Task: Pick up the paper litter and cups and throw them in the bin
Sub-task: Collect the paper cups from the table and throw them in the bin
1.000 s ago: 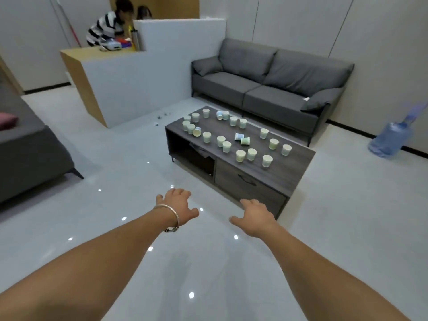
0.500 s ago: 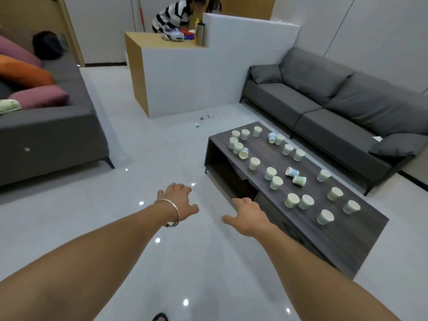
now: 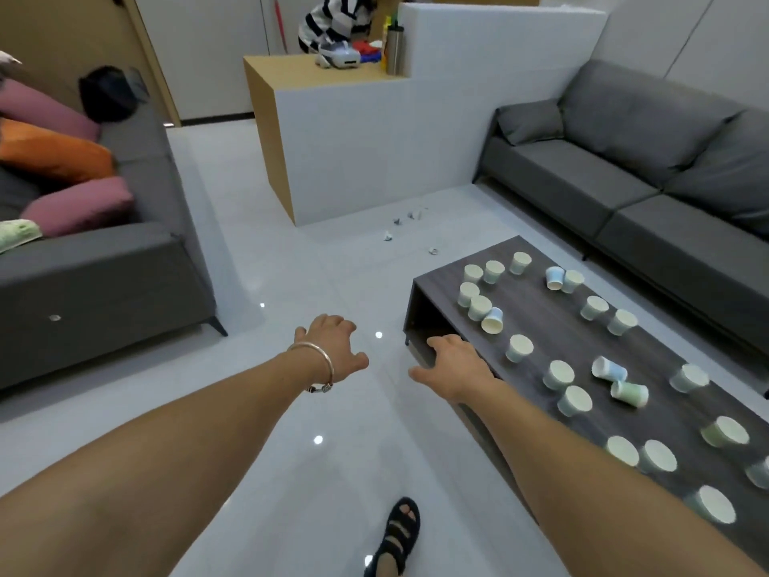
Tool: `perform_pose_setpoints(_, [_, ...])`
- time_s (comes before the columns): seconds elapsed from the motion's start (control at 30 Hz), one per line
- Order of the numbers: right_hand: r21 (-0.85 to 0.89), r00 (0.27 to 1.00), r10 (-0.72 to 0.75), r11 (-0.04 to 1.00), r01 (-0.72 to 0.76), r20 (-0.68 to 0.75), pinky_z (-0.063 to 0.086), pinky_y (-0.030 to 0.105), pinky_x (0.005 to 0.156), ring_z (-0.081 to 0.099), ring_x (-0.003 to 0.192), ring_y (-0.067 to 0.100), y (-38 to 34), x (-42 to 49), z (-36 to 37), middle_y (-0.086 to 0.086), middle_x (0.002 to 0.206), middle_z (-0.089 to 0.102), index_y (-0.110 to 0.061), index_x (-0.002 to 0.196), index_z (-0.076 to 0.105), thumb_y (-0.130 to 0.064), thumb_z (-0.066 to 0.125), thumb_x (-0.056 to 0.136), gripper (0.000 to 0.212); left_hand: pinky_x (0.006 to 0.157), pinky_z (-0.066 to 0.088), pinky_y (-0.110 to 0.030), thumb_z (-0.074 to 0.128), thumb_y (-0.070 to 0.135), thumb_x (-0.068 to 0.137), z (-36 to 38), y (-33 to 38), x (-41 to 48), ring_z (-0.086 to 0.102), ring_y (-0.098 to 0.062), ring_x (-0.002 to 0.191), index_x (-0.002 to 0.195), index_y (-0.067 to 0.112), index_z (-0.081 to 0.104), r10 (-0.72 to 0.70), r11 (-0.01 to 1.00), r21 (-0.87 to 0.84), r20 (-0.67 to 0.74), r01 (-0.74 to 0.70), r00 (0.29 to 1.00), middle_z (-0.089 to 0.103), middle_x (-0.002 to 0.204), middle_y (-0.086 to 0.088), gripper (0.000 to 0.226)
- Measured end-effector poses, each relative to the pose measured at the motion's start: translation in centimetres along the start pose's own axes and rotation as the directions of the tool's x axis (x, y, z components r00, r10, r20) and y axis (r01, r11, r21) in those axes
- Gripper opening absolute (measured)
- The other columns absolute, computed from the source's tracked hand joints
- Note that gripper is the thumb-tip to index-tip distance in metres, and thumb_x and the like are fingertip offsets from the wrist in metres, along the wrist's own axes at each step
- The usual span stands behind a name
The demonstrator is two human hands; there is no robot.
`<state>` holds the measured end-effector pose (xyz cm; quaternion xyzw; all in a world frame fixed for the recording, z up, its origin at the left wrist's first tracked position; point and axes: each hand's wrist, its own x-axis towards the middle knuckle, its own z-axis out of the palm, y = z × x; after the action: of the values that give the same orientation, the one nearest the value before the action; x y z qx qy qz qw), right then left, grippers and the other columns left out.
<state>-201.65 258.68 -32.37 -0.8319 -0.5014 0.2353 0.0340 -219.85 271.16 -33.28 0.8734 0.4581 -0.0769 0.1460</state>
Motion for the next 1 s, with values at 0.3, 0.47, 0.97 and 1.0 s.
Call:
perform_pose_setpoints(0.3, [-0.047,0.988,-0.154,0.987,0.154,0.011,0.035,0.045,0.108,0.027,0.139,0.026,-3.5,18.2,-8.6,0.004,0.152,0.031,-0.02,0.149,0.031,-0.058,0.055,0.085,0.079,0.108,0.025,-0.046,0.049,0.052,0.084,-8.3,-2.8,15.7,0.024,-0.02,0.138,0.142,0.021,0.036,-0.137,0.99,-0.052,-0.071,0.133,0.988,0.033,0.149,0.001,0.067])
perform_pose_setpoints(0.47, [-0.069,0.983,-0.177,0.981,0.18,0.039,0.035,0.044,0.106,0.027,0.138,0.026,-5.3,27.0,-11.2,0.003,0.153,0.029,-0.021,0.15,0.029,-0.059,0.051,0.086,0.078,0.107,0.026,-0.046,0.047,0.053,0.084,-10.4,-5.4,23.6,0.025,-0.019,0.138,0.142,0.022,0.035,-0.163,0.986,-0.03,-0.038,0.162,0.986,0.034,0.148,0.002,0.068])
perform_pose_setpoints(0.97, [-0.027,0.999,-0.009,1.0,0.01,0.038,0.033,0.044,0.109,0.028,0.139,0.027,-9.7,55.5,-20.1,0.005,0.154,0.029,-0.019,0.151,0.028,-0.056,0.053,0.089,0.076,0.109,0.023,-0.043,0.048,0.052,0.085,-20.9,-12.1,55.0,0.026,-0.02,0.139,0.144,0.022,0.033,-0.048,0.998,-0.028,0.001,0.048,0.999,0.034,0.149,0.001,0.067])
perform_pose_setpoints(1.0, [-0.019,0.999,0.0,1.0,0.001,0.054,0.033,0.043,0.109,0.028,0.139,0.027,-9.5,57.2,-20.4,0.005,0.154,0.028,-0.019,0.151,0.028,-0.056,0.053,0.089,0.076,0.109,0.023,-0.044,0.048,0.052,0.085,-21.2,-12.1,57.0,0.025,-0.02,0.139,0.144,0.023,0.032,-0.04,0.999,-0.024,0.02,0.04,0.999,0.034,0.149,0.001,0.068])
